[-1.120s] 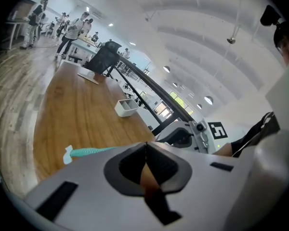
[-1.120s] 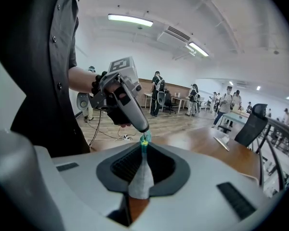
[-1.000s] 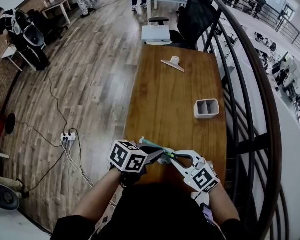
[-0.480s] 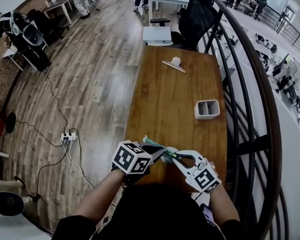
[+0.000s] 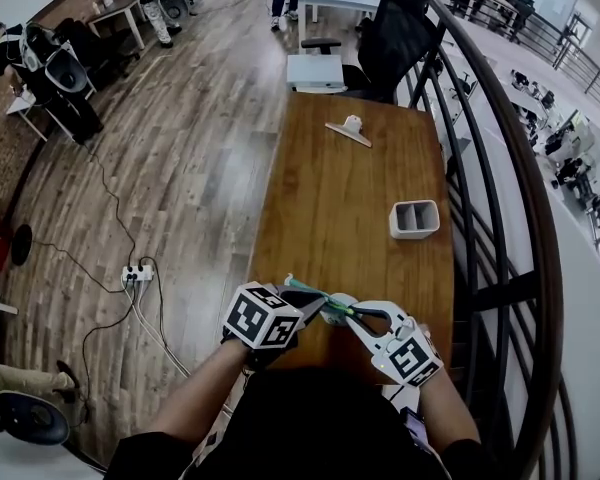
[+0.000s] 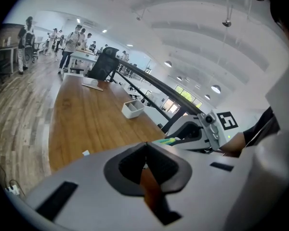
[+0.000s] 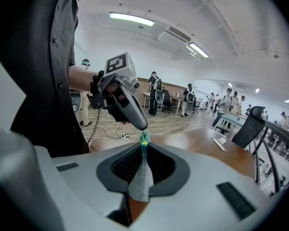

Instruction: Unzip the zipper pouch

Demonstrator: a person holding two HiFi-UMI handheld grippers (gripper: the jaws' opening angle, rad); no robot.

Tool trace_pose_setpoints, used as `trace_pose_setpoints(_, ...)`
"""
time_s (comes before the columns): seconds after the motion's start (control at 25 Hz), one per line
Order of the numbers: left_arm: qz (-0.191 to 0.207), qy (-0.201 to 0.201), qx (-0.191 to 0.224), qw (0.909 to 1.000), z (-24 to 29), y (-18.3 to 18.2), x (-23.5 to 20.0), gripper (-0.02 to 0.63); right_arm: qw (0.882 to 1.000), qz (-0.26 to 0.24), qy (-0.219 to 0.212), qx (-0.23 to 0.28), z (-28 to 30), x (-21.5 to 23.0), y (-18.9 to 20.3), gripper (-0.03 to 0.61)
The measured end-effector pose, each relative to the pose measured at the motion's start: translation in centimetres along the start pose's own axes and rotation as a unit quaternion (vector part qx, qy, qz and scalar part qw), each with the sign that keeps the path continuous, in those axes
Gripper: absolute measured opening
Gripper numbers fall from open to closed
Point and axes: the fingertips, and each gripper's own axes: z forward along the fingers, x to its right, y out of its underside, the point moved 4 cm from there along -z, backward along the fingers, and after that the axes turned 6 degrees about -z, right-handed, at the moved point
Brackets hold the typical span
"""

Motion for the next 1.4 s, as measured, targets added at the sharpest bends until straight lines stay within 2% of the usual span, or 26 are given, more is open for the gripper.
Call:
trace_pose_setpoints(0.4, 0.001, -0.008, 0.019, 0.9998, -0.6, -0.6, 0.1, 0.014, 1.0, 0.004, 0.013, 0.01, -0.4, 0.5, -0.3, 0.032)
trace_pose_setpoints(0.76, 0.013, -0.03, 0.011, 0.9994, -0.5, 0.1, -0.5, 0.014, 1.0, 0.0, 0.009, 0.002, -0.2, 0.3, -0.1, 0.032)
trace_pose_setpoints(0.96, 0.043, -0.067, 0.006, 0.9968, -0.5, 0.0, -1.3, 0.014, 1.0, 0.004, 0.012, 0.0, -0.2, 0.4, 0.1, 0.032)
trace_pose_setpoints(1.12, 0.025, -0.058, 0.011, 0.9979, -0.7, -0.1, -1.5, 0.014, 1.0, 0.01, 0.012, 0.001, -0.2, 0.5, 0.2, 0.032)
trace_pose_setpoints(1.4, 0.022, -0.066, 0.011, 0.9975, -0.6, 0.0, -2.0, 0.014, 1.0, 0.011, 0.012, -0.001, -0.3, 0.6, 0.4, 0.032)
